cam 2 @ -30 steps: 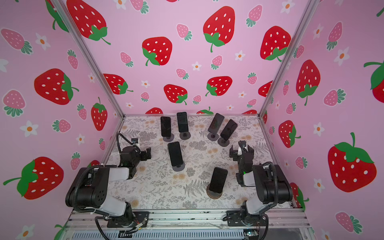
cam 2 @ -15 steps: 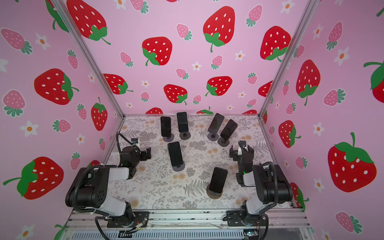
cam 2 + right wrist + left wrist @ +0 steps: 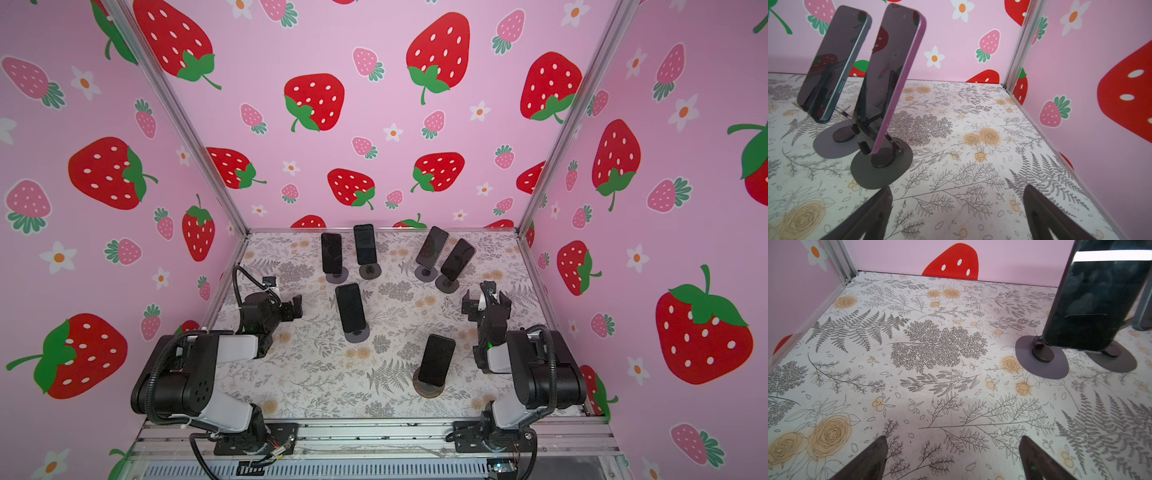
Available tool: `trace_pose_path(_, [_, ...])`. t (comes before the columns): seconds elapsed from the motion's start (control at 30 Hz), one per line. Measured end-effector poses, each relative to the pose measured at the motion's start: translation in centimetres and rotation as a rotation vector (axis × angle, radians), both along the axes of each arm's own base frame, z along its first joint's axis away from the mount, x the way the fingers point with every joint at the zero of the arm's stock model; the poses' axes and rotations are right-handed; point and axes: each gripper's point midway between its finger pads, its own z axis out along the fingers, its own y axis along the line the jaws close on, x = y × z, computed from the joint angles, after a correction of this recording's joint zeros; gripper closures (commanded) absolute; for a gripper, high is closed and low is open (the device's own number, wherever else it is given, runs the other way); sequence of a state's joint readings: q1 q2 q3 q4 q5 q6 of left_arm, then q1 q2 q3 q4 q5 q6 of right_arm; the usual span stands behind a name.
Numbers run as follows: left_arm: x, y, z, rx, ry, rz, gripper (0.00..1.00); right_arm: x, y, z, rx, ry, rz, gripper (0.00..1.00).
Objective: Remove the phone from the phone stand
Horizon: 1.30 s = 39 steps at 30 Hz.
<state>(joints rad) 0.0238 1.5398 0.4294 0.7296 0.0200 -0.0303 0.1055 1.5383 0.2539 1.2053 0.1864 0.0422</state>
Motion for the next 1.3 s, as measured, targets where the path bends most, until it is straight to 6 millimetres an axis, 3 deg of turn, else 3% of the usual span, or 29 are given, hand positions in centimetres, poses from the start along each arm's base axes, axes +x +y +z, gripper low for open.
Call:
trace_pose_path(0.2, [0.1,0.3,0.2,-0.001,-0.009,0.018,0.01,-0.5,-1.6,5.5,0.074,-0.092,-0.093,0.00])
trace_pose_path(0.33, [0.3,0.8,0.7,0.001,-0.033,0.051,0.01,-1.6,-2.5,10.6,0.202,-0.200,-0.147,0.00])
trace_pose_path(0.43, [0.0,1.1,1.3,0.015,-0.045,0.079,0.01,-2.6,-3.2,12.9,0.319,-0.250,-0.187,0.00])
trace_pose_path(0.67, [-1.5,0.1,6.8,0.048,-0.121,0.153,0.01,-1.8,-2.4,15.2,0.542,-0.210,-0.176,0.00])
trace_pose_path(0.8, [-2.6,-0.8,9.9,-0.003,-0.143,0.196,0.01,-1.6,-1.0,13.7,0.651,-0.121,-0.132,0.00])
trace_pose_path(0.87, [-3.1,-0.8,11.2,-0.058,-0.140,0.235,0.01,-0.9,0.2,13.1,0.652,-0.038,-0.122,0.00])
trace_pose_path(0.97, [-3.7,-0.8,12.4,-0.158,-0.105,0.295,0.01,0.7,3.0,14.0,0.625,0.046,-0.072,0.00])
trace_pose_path(1.2, [-6.9,-3.2,10.7,-0.298,0.128,0.218,0.01,0.9,12.4,15.3,0.506,0.185,0.130,0.00])
trace_pose_path(1.3, [-8.4,-3.3,11.9,-0.291,0.148,0.192,0.01,0.8,16.1,15.4,0.444,0.242,0.213,0.00])
